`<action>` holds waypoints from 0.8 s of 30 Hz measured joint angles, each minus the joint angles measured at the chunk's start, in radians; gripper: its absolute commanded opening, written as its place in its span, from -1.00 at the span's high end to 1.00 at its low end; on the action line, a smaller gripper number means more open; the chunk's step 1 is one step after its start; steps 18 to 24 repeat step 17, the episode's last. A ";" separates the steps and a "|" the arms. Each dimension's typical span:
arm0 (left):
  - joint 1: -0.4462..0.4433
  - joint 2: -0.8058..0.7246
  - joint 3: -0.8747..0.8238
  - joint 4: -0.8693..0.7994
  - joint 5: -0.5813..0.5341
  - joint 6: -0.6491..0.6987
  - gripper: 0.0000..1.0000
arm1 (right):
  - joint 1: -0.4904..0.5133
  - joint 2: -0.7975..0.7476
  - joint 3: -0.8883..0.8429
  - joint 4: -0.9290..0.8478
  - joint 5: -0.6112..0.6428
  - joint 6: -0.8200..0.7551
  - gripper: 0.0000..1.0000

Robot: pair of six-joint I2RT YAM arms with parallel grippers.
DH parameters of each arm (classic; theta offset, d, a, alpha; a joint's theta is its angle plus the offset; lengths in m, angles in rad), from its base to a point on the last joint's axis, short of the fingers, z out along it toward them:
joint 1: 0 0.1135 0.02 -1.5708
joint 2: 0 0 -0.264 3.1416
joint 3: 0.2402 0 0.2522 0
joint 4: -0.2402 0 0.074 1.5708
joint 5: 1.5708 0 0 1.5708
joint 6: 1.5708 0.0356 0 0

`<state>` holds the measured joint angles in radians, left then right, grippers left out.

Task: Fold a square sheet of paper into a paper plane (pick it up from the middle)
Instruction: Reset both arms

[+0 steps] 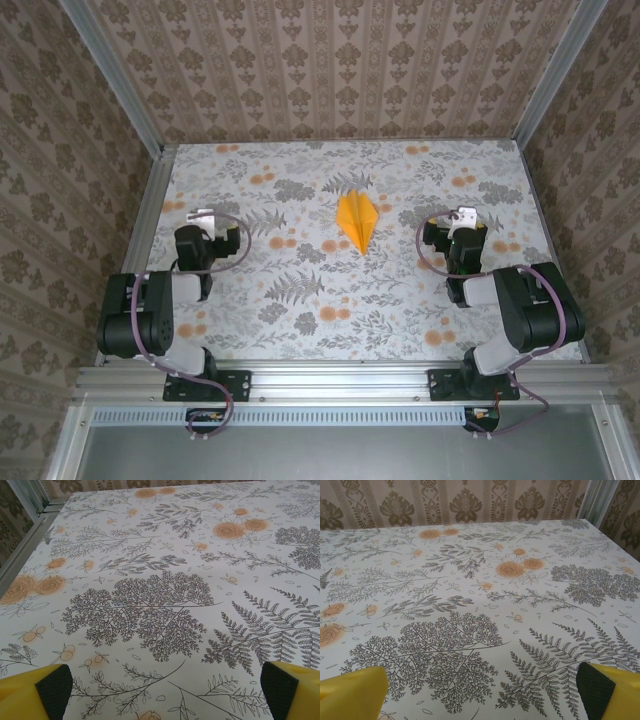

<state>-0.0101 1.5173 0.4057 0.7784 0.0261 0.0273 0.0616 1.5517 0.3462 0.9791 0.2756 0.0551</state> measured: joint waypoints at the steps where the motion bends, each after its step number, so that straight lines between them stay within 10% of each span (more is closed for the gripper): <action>1: -0.003 0.000 0.000 0.000 -0.004 0.001 -1.00 | 0.000 0.000 0.000 0.000 0.000 0.000 -1.00; 24: -0.003 0.000 0.005 -0.002 -0.016 0.004 -1.00 | 0.000 0.000 0.000 -0.001 0.000 0.000 -1.00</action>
